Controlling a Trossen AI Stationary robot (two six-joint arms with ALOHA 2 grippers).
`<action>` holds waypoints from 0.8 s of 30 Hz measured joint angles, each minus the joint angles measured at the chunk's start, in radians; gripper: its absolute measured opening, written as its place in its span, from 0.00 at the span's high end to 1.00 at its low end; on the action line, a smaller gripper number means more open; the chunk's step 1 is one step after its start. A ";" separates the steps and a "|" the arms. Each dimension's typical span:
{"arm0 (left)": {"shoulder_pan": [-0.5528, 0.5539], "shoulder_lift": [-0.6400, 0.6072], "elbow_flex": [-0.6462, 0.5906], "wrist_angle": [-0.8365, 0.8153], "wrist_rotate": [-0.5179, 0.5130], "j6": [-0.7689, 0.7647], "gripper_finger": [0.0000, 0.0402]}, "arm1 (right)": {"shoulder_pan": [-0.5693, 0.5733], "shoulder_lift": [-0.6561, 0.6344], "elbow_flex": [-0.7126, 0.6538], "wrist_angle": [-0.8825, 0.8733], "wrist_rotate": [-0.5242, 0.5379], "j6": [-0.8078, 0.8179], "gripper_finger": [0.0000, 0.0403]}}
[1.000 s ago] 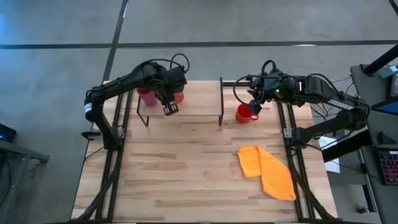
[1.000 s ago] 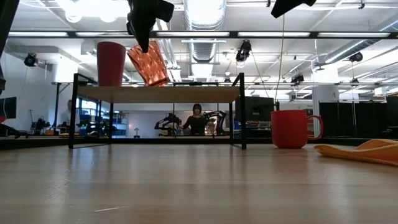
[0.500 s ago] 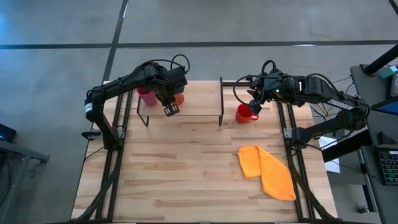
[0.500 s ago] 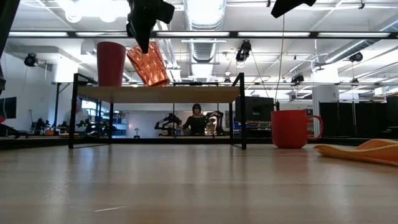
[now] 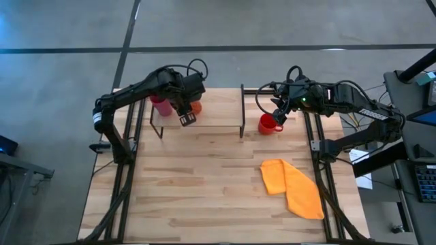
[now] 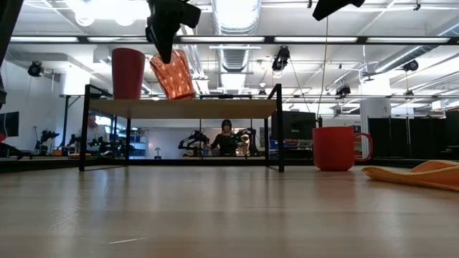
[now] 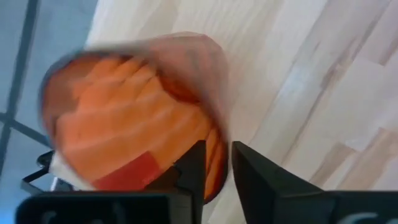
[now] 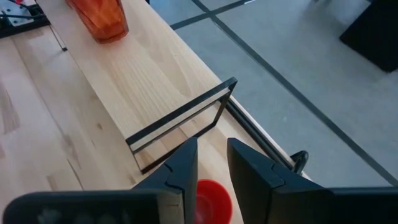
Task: Stack small to large cups/mugs on shelf
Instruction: Put the orange glass on the shelf, then put the red mug on the shelf
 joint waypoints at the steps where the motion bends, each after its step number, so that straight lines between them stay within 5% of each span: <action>1: 0.000 0.000 0.001 0.000 -0.008 0.000 0.83 | 0.000 0.000 0.000 0.000 0.000 0.002 0.80; 18: 0.000 0.000 0.026 0.102 -0.060 0.006 0.79 | 0.000 0.000 0.000 -0.007 -0.001 0.002 0.80; 24: -0.003 0.000 0.055 0.142 -0.060 0.002 0.79 | 0.000 0.000 -0.006 -0.133 -0.035 0.019 0.80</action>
